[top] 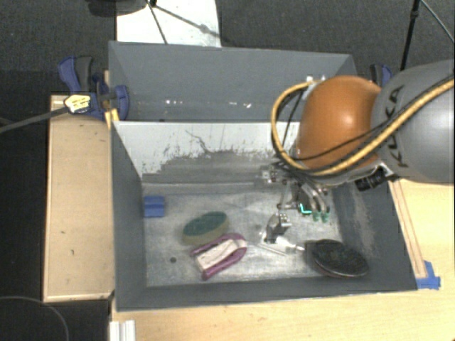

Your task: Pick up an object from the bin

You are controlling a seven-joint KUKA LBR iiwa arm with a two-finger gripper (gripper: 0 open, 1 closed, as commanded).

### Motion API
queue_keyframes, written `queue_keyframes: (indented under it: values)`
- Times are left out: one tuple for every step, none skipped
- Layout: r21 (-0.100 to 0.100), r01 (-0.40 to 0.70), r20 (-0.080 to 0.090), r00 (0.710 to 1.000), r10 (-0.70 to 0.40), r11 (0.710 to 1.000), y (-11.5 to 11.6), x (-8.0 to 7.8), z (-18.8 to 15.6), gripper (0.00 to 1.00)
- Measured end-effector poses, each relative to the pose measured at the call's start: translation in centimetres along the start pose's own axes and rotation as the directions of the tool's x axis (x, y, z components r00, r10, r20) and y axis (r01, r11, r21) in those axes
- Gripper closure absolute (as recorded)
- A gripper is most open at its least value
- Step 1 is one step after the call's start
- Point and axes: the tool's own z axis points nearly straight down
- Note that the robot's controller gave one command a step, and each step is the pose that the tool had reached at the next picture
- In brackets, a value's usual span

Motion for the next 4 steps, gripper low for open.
queue_keyframes:
  values:
    - [0.003,0.341,0.014,0.940,-0.341,0.940,9.6,3.6,11.8,0.00]
    - [0.005,0.404,0.011,0.915,-0.404,0.915,6.2,0.5,8.7,0.00]
    - [0.003,0.609,0.005,0.793,-0.609,0.793,6.5,3.1,7.4,0.00]
    - [0.007,0.767,0.008,0.642,-0.767,0.642,5.3,3.7,11.8,0.00]
